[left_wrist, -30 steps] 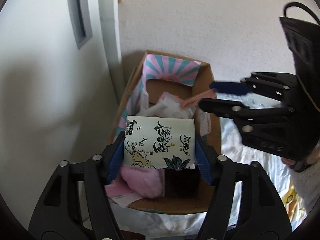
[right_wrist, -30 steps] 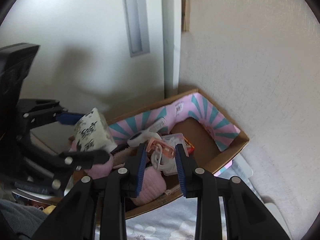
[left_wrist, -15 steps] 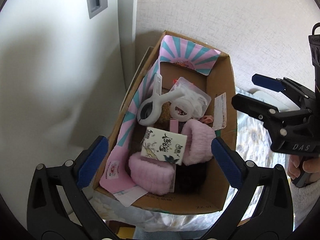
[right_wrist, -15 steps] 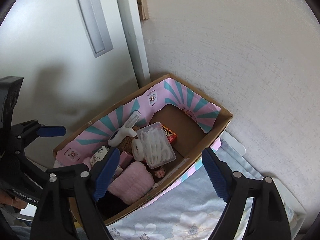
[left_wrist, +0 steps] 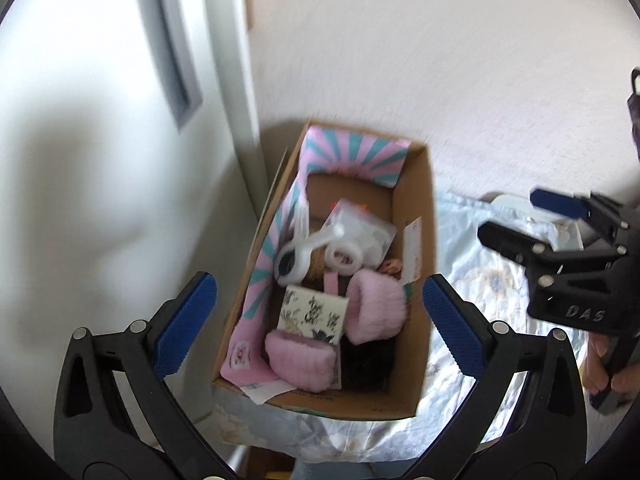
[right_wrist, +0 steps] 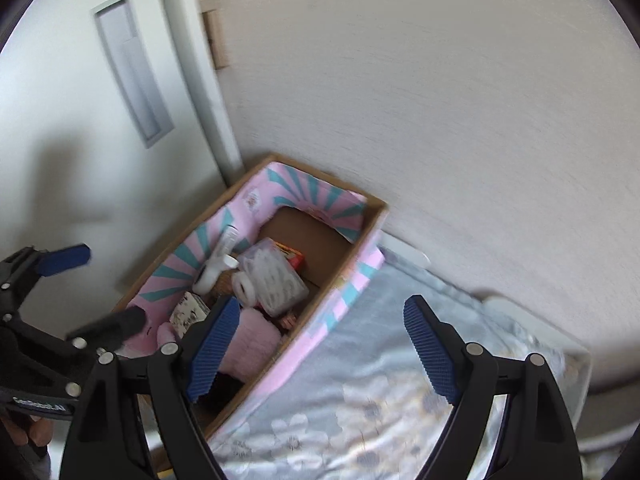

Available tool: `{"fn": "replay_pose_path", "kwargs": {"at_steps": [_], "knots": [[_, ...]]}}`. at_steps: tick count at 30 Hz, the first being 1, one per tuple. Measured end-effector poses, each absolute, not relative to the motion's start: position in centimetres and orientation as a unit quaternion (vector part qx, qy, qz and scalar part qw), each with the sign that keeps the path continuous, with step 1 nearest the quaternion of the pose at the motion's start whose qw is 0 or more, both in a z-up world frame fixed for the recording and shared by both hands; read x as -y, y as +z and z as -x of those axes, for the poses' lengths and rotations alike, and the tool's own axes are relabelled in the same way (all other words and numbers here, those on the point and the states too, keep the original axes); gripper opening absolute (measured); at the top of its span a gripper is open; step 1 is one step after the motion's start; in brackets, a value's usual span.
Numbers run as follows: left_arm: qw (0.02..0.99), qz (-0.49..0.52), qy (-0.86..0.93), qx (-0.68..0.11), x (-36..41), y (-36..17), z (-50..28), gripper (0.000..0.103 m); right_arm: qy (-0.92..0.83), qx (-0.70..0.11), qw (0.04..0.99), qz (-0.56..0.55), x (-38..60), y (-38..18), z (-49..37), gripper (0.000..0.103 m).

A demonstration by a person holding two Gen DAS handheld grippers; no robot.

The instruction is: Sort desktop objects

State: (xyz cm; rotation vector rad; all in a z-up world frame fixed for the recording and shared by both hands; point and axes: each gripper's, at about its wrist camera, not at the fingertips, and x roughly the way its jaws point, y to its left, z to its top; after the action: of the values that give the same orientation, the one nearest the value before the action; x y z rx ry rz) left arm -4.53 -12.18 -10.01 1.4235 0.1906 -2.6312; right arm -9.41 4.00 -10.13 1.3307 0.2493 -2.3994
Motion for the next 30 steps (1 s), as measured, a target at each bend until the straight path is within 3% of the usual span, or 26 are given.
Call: {"fn": "replay_pose_path", "kwargs": {"at_steps": [6,14,30], "knots": [[0.046,-0.455,-0.889,-0.011,8.1,-5.4,5.2,0.103,-0.876,-0.083,0.080,-0.469,-8.4,-6.9,6.7,0.082],[-0.005,-0.456,-0.890,-0.004,3.4,-2.4,5.9,0.103,-0.880,-0.023,-0.035,-0.473,-15.3,-2.3,2.3,0.082],[-0.022,-0.455,-0.890,0.005,-0.1,-2.0,4.4,0.103,-0.868,0.016,-0.077,-0.491,-17.6,-2.7,-1.0,0.082]]}}
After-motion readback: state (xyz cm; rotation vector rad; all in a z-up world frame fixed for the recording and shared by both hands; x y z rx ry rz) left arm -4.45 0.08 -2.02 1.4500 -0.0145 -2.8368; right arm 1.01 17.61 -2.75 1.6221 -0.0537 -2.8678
